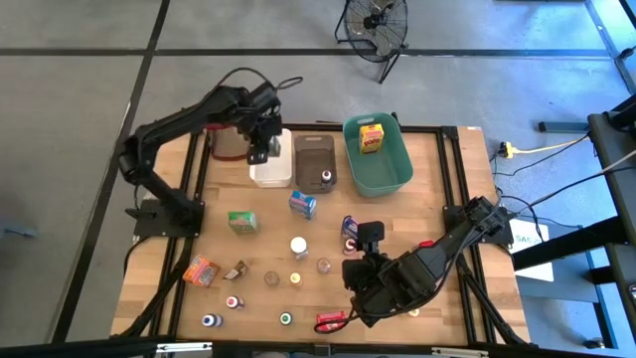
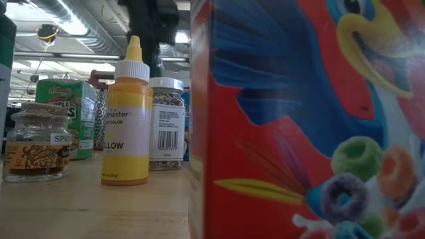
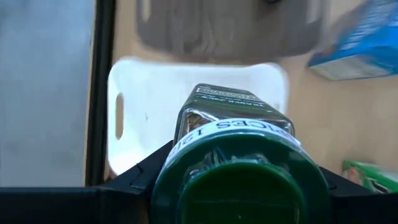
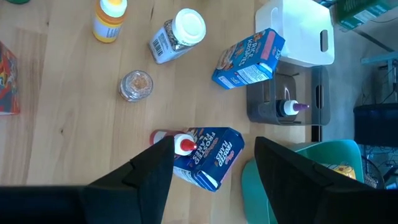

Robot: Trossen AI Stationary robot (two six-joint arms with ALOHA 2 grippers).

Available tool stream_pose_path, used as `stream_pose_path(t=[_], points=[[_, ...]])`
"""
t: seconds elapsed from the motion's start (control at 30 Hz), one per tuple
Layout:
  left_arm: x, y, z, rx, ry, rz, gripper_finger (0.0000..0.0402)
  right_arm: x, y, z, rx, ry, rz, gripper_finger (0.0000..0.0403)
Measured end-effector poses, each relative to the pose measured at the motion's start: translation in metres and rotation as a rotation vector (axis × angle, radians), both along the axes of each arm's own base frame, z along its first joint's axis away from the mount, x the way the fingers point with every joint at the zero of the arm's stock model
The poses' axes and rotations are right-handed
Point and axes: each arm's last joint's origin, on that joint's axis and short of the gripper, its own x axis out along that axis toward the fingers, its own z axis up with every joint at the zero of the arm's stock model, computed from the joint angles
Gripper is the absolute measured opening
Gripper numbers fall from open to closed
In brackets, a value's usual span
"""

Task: Pick & Place Kitchen Items
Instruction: Put the green spice bottle into the left white bin

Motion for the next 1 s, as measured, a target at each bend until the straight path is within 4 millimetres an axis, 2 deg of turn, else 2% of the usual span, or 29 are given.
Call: stream_pose_path(t=[0.3, 0.53, 0.73, 1.0], points=[[0.004, 0.045, -0.047, -0.14, 0.087, 0.088, 0.0202, 0.002, -0.003, 0.0, 0.0, 0.001, -0.009, 0.0224], [0.008, 0.065, -0.076, -0.177, 0.126, 0.111, 0.0204, 0.002, -0.003, 0.0, -0.004, 0.008, 0.003, 0.0224], [0.011, 0.076, -0.088, -0.173, 0.12, 0.119, 0.0202, 0.002, -0.003, 0.0, -0.004, 0.009, 0.004, 0.0224], [0.018, 0.08, -0.089, -0.12, 0.076, 0.07, 0.0202, 0.002, -0.003, 0.0, -0.002, 0.011, 0.004, 0.0224]])
